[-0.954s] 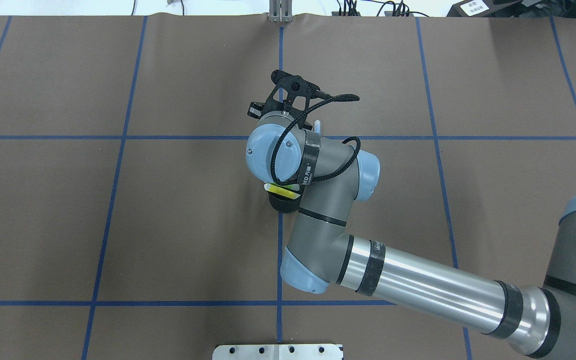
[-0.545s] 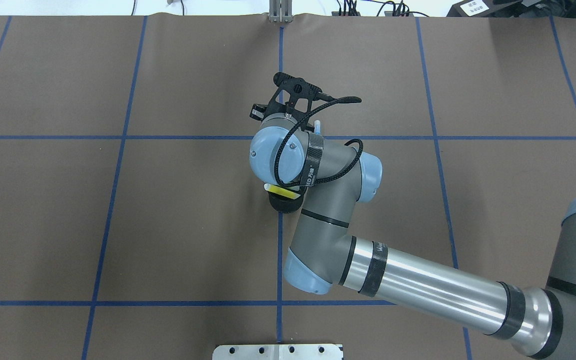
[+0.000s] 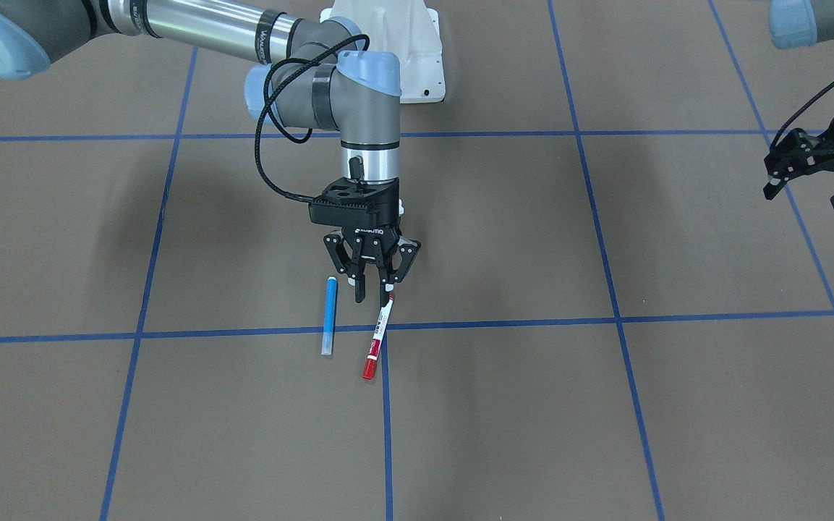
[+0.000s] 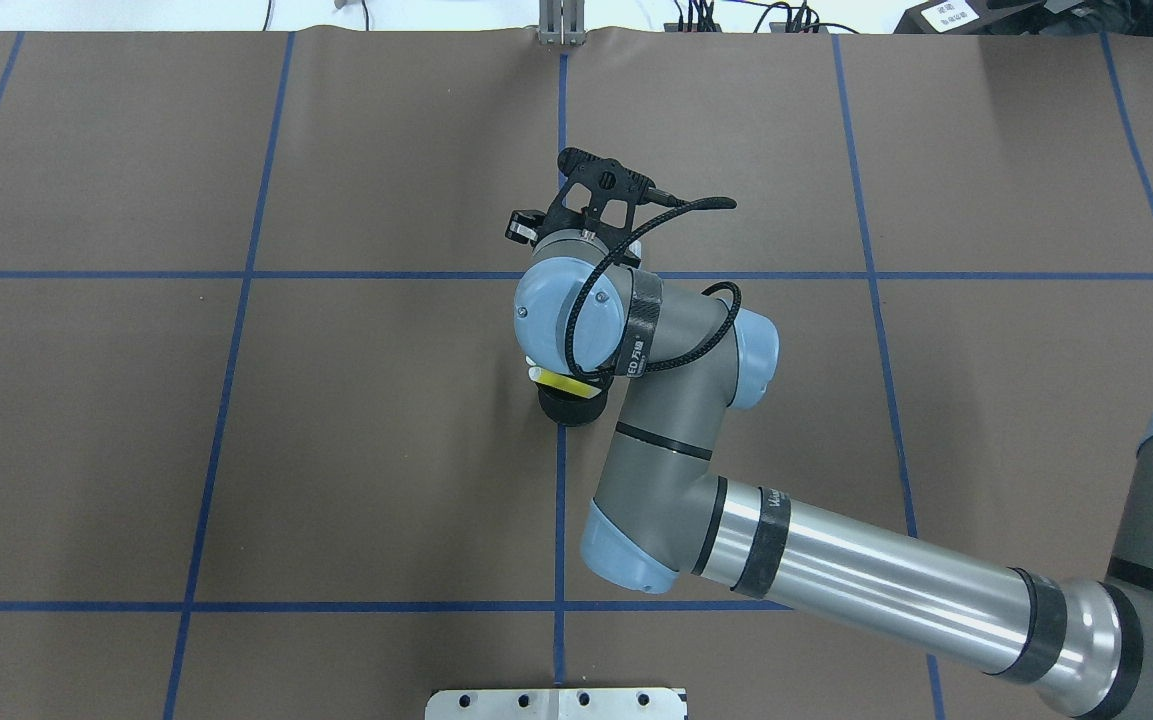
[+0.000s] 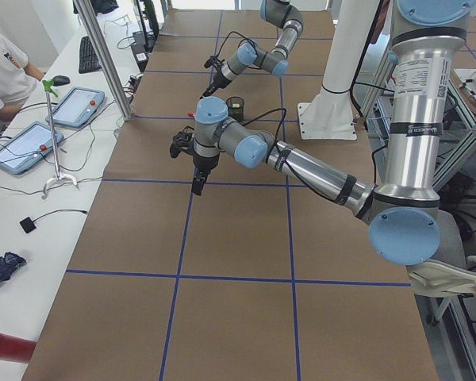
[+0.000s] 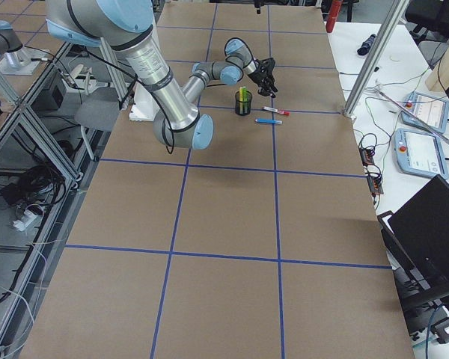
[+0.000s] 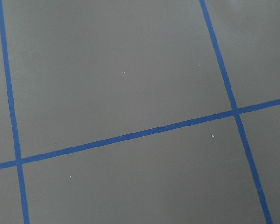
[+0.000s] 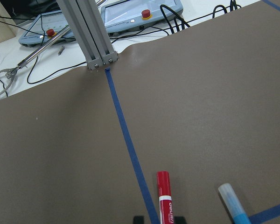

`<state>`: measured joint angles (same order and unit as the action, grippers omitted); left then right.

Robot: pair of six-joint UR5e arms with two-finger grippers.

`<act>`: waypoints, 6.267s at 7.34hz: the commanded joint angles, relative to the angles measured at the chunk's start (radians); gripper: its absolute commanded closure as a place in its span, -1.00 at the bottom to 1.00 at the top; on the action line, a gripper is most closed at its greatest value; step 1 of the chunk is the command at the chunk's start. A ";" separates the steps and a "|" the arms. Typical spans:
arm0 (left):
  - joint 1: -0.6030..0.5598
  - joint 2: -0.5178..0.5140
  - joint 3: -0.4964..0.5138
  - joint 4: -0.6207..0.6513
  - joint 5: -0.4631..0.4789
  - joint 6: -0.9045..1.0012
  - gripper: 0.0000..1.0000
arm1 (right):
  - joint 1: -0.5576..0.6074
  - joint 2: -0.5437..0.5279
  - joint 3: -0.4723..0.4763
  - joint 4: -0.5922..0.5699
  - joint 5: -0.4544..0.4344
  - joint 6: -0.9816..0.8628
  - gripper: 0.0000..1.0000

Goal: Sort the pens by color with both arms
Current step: 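Lift the red-capped marker and place it beside the blue marker, then withdraw the right gripper while the left gripper approaches the cup, then lower the left gripper into the cup and grasp the green highlighter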

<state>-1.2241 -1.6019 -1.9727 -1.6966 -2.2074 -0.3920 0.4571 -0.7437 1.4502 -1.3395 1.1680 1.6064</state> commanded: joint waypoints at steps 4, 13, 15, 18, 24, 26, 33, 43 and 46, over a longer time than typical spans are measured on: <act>0.006 -0.059 0.005 0.002 -0.002 -0.182 -0.99 | 0.062 -0.113 0.336 -0.149 0.144 -0.057 -0.19; 0.521 -0.559 0.216 0.002 0.129 -0.643 -0.99 | 0.588 -0.609 0.534 -0.170 0.977 -0.735 -0.98; 0.554 -0.608 0.271 -0.056 0.127 -0.646 -0.98 | 0.673 -0.661 0.475 -0.171 1.061 -0.929 -0.98; 0.557 -0.639 0.398 -0.318 0.114 -0.799 -0.78 | 0.681 -0.683 0.470 -0.170 1.058 -0.950 -0.98; 0.598 -0.681 0.463 -0.402 0.091 -0.947 0.10 | 0.681 -0.689 0.464 -0.168 1.056 -0.950 -0.98; 0.612 -0.681 0.465 -0.402 0.091 -0.976 0.10 | 0.681 -0.689 0.464 -0.170 1.056 -0.950 -0.98; 0.615 -0.678 0.453 -0.402 0.051 -1.004 1.00 | 0.696 -0.687 0.466 -0.168 1.062 -0.948 -0.98; 0.621 -0.659 0.425 -0.405 0.052 -1.142 0.07 | 0.700 -0.687 0.466 -0.170 1.062 -0.948 -0.98; 0.629 -0.658 0.426 -0.403 0.052 -1.163 0.06 | 0.700 -0.687 0.466 -0.170 1.062 -0.948 -0.98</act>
<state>-0.5971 -2.2607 -1.5470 -2.0983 -2.1552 -1.5426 1.1566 -1.4312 1.9154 -1.5094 2.2304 0.6581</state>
